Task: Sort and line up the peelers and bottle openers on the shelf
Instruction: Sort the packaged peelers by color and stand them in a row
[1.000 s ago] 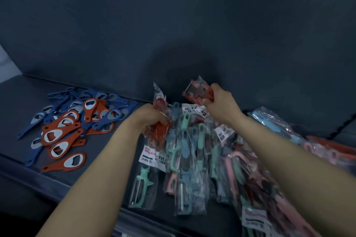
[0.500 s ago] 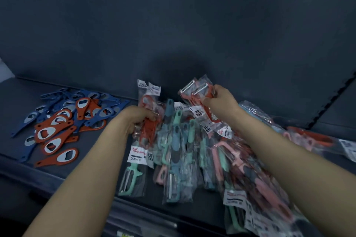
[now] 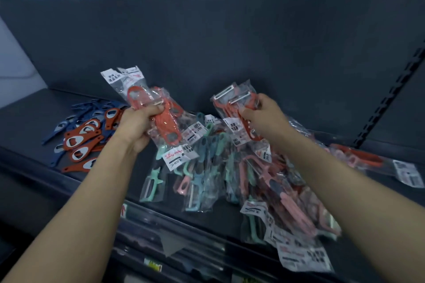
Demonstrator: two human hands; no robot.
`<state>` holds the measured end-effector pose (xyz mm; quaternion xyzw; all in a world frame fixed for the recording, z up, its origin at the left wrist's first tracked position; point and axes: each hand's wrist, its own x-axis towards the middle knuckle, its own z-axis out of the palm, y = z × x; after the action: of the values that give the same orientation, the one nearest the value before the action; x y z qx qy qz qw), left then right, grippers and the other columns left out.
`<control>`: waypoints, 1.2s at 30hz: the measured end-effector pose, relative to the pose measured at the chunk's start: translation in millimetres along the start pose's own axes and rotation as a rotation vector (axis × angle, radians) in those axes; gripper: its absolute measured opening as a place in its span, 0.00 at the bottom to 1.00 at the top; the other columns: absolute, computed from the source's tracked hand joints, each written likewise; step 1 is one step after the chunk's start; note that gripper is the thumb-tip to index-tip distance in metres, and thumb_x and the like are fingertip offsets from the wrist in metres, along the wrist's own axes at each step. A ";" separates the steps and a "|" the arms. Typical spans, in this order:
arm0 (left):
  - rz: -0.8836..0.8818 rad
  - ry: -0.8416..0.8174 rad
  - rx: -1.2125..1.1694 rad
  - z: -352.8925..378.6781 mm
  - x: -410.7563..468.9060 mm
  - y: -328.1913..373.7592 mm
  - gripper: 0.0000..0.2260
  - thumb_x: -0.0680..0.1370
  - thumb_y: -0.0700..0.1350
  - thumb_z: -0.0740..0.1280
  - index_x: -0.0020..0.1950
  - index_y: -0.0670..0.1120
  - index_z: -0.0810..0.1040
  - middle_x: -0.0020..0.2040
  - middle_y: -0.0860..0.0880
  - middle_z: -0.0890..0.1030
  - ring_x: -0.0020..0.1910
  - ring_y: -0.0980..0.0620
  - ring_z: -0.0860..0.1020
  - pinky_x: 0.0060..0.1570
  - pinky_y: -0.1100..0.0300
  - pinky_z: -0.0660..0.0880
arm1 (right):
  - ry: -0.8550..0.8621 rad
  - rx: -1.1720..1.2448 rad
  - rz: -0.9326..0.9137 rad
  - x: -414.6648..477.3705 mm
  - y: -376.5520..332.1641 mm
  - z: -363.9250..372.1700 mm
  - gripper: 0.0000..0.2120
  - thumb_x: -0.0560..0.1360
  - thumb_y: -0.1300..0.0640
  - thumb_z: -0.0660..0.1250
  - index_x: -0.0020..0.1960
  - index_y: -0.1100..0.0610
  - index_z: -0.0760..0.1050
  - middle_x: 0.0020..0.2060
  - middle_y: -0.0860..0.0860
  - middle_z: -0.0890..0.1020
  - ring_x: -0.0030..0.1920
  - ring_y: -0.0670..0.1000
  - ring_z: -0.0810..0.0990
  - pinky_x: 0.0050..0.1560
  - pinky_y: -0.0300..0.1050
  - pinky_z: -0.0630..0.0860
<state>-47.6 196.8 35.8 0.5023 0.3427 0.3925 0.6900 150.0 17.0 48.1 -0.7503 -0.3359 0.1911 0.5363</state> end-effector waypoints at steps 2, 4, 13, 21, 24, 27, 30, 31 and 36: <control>-0.017 -0.082 -0.018 29.7 -20.3 0.0 0.05 0.73 0.33 0.67 0.46 0.40 0.79 0.38 0.45 0.85 0.37 0.49 0.84 0.35 0.57 0.80 | 0.003 0.028 0.000 -11.7 3.5 -18.6 0.06 0.75 0.57 0.66 0.51 0.56 0.73 0.39 0.50 0.78 0.34 0.48 0.75 0.29 0.38 0.72; -0.070 -0.160 -0.040 64.1 -42.2 -6.1 0.05 0.74 0.32 0.66 0.46 0.39 0.79 0.38 0.43 0.84 0.36 0.47 0.84 0.34 0.56 0.80 | 0.025 0.026 -0.001 -26.9 10.3 -43.7 0.05 0.75 0.56 0.66 0.50 0.55 0.74 0.39 0.51 0.79 0.35 0.49 0.76 0.33 0.41 0.72; -0.283 -0.506 0.036 218.6 -149.1 -67.2 0.07 0.73 0.33 0.66 0.51 0.36 0.77 0.37 0.41 0.84 0.35 0.46 0.83 0.34 0.55 0.80 | 0.202 0.043 0.097 -125.9 56.8 -194.0 0.05 0.76 0.59 0.66 0.51 0.57 0.76 0.47 0.62 0.82 0.37 0.57 0.79 0.40 0.57 0.78; -0.366 -0.833 0.081 339.3 -225.1 -121.7 0.06 0.73 0.33 0.66 0.48 0.39 0.78 0.41 0.41 0.84 0.38 0.46 0.83 0.43 0.51 0.81 | 0.467 0.026 0.229 -216.5 99.5 -318.0 0.02 0.77 0.57 0.66 0.47 0.52 0.77 0.40 0.48 0.83 0.35 0.46 0.81 0.31 0.36 0.76; -0.386 -0.977 0.081 383.1 -243.0 -139.6 0.05 0.72 0.34 0.67 0.47 0.40 0.78 0.36 0.45 0.84 0.35 0.48 0.83 0.38 0.56 0.81 | 0.564 0.012 0.295 -240.2 110.2 -352.9 0.02 0.77 0.56 0.66 0.47 0.51 0.77 0.40 0.47 0.83 0.38 0.46 0.81 0.32 0.37 0.71; -0.389 -1.131 0.073 426.6 -257.6 -154.3 0.10 0.68 0.34 0.68 0.49 0.40 0.78 0.36 0.46 0.83 0.34 0.49 0.82 0.36 0.57 0.80 | 0.653 0.052 0.349 -256.2 121.5 -381.9 0.02 0.77 0.57 0.66 0.47 0.53 0.77 0.40 0.49 0.83 0.37 0.47 0.81 0.32 0.37 0.72; -0.402 -1.248 0.088 465.5 -273.4 -169.0 0.09 0.69 0.35 0.68 0.50 0.39 0.77 0.37 0.45 0.82 0.34 0.48 0.82 0.35 0.57 0.79 | 0.722 0.073 0.399 -267.8 131.4 -410.4 0.02 0.76 0.57 0.66 0.48 0.55 0.77 0.39 0.51 0.83 0.33 0.48 0.81 0.30 0.37 0.73; -0.413 -1.273 0.087 477.0 -278.2 -174.1 0.10 0.69 0.36 0.68 0.49 0.39 0.78 0.37 0.45 0.82 0.35 0.48 0.82 0.35 0.57 0.79 | 0.747 0.086 0.409 -271.8 135.8 -420.4 0.02 0.76 0.58 0.66 0.47 0.56 0.77 0.37 0.51 0.82 0.31 0.47 0.81 0.28 0.37 0.74; -0.501 -1.385 0.132 531.7 -306.8 -197.8 0.16 0.65 0.40 0.69 0.50 0.37 0.76 0.40 0.42 0.80 0.36 0.46 0.82 0.40 0.52 0.80 | 0.826 0.132 0.430 -295.0 161.5 -470.9 0.02 0.75 0.60 0.67 0.44 0.56 0.77 0.32 0.50 0.81 0.29 0.47 0.79 0.33 0.43 0.78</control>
<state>312.4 -337.6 8.1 0.5821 -0.0438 -0.2052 0.7856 296.1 -542.9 41.3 -0.7803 0.0816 0.0044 0.6201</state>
